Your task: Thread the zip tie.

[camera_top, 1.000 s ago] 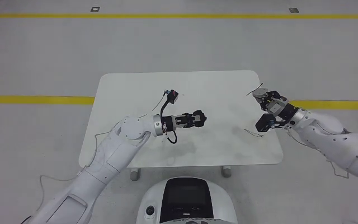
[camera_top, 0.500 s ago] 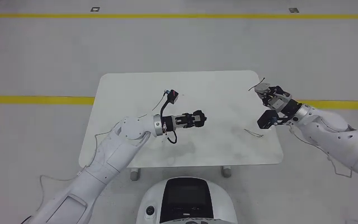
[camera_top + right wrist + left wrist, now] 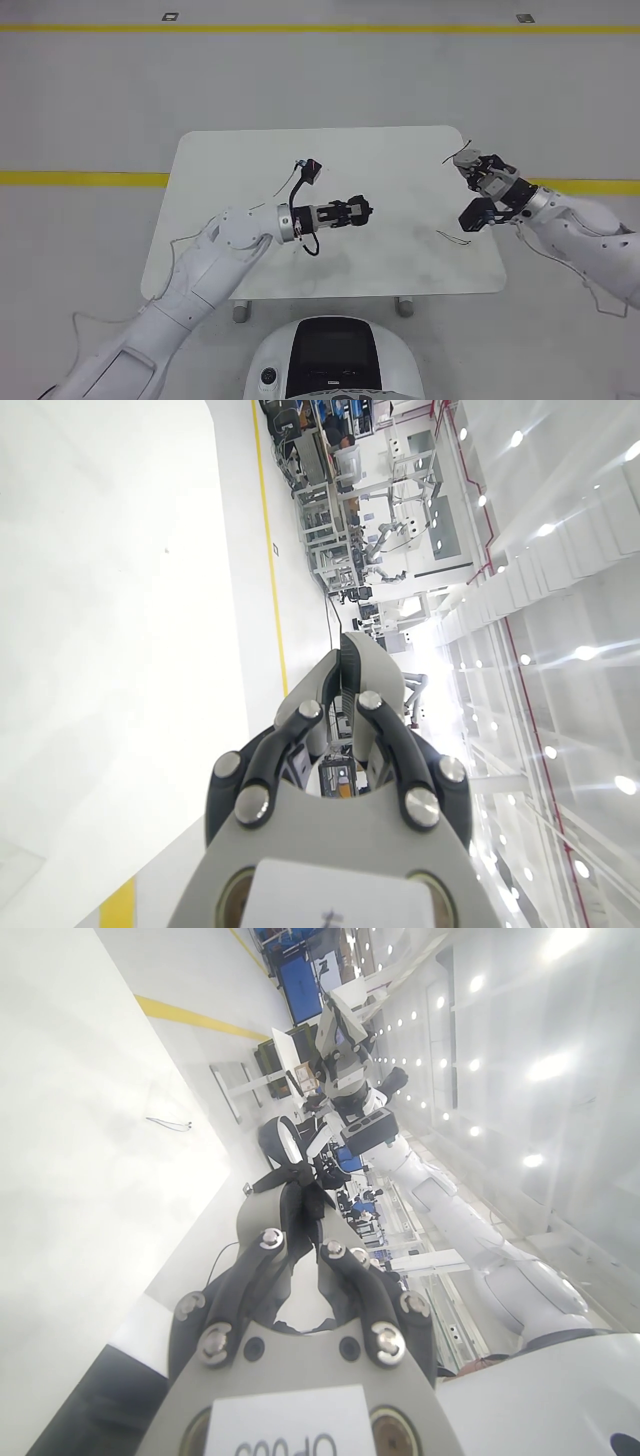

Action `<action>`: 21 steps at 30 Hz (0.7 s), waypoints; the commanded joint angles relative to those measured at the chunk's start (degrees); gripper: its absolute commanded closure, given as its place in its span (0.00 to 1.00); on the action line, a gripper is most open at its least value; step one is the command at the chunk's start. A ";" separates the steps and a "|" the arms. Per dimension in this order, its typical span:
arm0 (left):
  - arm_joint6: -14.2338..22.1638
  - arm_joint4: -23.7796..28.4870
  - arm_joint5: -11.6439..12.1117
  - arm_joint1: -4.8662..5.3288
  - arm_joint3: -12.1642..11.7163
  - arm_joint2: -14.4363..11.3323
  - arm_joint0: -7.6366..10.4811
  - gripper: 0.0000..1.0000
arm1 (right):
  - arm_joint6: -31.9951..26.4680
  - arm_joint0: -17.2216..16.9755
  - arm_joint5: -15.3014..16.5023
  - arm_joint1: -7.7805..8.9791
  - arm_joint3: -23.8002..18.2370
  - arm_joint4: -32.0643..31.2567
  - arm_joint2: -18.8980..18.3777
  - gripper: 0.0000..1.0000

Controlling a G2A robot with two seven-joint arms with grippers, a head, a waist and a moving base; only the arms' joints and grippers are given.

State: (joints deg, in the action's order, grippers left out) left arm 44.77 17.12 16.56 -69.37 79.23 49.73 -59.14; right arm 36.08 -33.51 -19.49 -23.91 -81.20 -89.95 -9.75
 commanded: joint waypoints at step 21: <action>-4.67 -2.75 -16.69 -2.86 1.89 -6.10 11.35 1.00 | 2.07 0.19 0.01 -2.97 4.87 0.00 0.01 1.00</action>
State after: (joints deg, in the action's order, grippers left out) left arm 40.04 14.36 -0.19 -72.23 81.12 43.60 -47.75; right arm 38.16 -33.31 -19.48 -26.89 -76.32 -89.95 -9.74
